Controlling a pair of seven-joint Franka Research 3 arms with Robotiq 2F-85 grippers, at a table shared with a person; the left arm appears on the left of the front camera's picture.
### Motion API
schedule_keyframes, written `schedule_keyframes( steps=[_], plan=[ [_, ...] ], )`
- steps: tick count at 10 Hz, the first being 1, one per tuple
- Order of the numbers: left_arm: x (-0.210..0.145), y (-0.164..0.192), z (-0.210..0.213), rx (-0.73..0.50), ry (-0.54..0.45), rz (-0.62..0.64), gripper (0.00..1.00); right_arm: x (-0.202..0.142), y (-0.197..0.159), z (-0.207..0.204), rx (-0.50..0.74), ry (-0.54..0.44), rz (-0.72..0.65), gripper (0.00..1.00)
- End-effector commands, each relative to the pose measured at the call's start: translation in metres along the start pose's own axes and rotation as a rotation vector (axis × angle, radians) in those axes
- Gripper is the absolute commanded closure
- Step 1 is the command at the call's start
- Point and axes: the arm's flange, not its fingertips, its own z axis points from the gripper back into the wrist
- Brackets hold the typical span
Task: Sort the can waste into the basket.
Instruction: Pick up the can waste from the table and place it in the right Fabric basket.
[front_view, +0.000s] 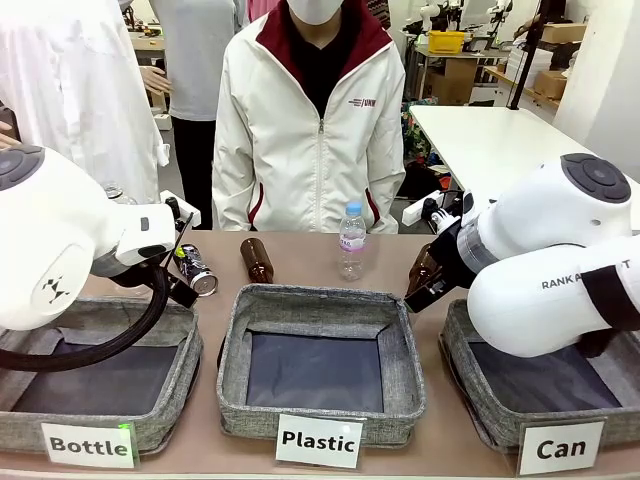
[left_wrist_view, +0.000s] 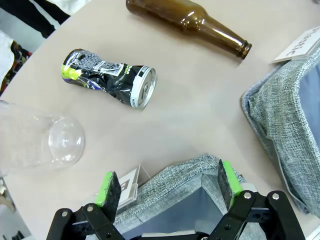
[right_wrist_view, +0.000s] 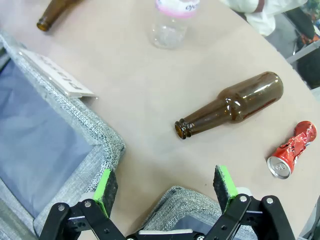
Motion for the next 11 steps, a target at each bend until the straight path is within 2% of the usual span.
schedule_keyframes(
  steps=[1, 10, 11],
  plan=[
    [0.000, 0.000, 0.000, 0.000, 0.000, 0.000, 0.00, 0.000, 0.000, 0.000, 0.000, 0.000, 0.000, 0.00],
    [0.000, 0.000, 0.000, 0.000, 0.000, 0.000, 0.00, 0.000, 0.000, 0.000, 0.000, 0.000, 0.000, 0.00],
    [0.005, -0.005, 0.020, -0.026, -0.024, -0.030, 0.00, 0.004, -0.007, 0.017, 0.028, -0.011, -0.004, 0.00]
  ],
)
